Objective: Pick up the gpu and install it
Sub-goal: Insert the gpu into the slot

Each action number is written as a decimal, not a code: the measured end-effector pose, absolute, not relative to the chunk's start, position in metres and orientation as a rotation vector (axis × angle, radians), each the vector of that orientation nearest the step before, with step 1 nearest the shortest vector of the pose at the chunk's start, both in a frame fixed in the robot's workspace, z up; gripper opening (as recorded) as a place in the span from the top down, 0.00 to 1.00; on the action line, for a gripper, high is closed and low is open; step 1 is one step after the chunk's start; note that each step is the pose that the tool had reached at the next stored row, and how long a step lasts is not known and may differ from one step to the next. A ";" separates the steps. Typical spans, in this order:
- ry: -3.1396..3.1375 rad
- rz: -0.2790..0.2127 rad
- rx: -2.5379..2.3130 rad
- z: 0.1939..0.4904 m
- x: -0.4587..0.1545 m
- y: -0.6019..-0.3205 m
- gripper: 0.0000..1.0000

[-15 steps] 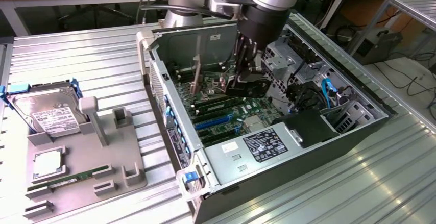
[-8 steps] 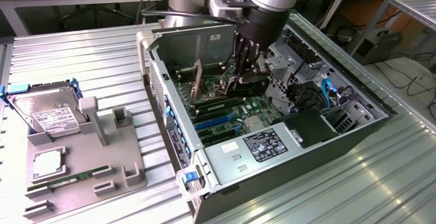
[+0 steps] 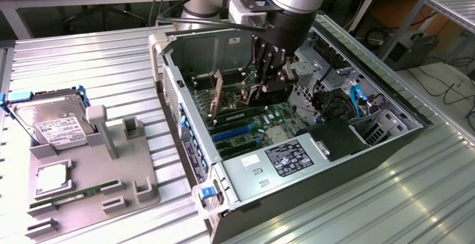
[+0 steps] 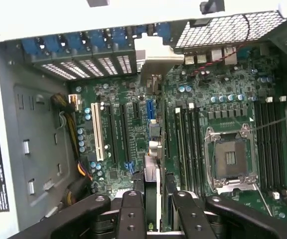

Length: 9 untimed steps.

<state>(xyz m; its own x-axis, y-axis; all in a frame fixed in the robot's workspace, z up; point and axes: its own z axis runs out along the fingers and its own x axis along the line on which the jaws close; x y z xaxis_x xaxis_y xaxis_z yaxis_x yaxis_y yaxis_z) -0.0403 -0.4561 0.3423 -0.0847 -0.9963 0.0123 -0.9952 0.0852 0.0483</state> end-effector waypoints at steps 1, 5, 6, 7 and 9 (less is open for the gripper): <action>-2.274 -0.040 2.110 0.342 -0.040 -0.456 0.74; -2.245 -0.033 2.155 0.341 -0.040 -0.456 0.74; -2.242 -0.032 2.161 0.341 -0.040 -0.456 0.74; -2.240 -0.030 2.165 0.340 -0.041 -0.456 0.74; -2.240 -0.027 2.168 0.338 -0.042 -0.456 0.74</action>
<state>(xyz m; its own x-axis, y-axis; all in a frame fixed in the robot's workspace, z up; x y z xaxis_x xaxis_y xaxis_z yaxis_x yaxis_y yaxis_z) -0.0422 -0.4560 0.3379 -0.0324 -0.9995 0.0053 -0.9990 0.0325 0.0292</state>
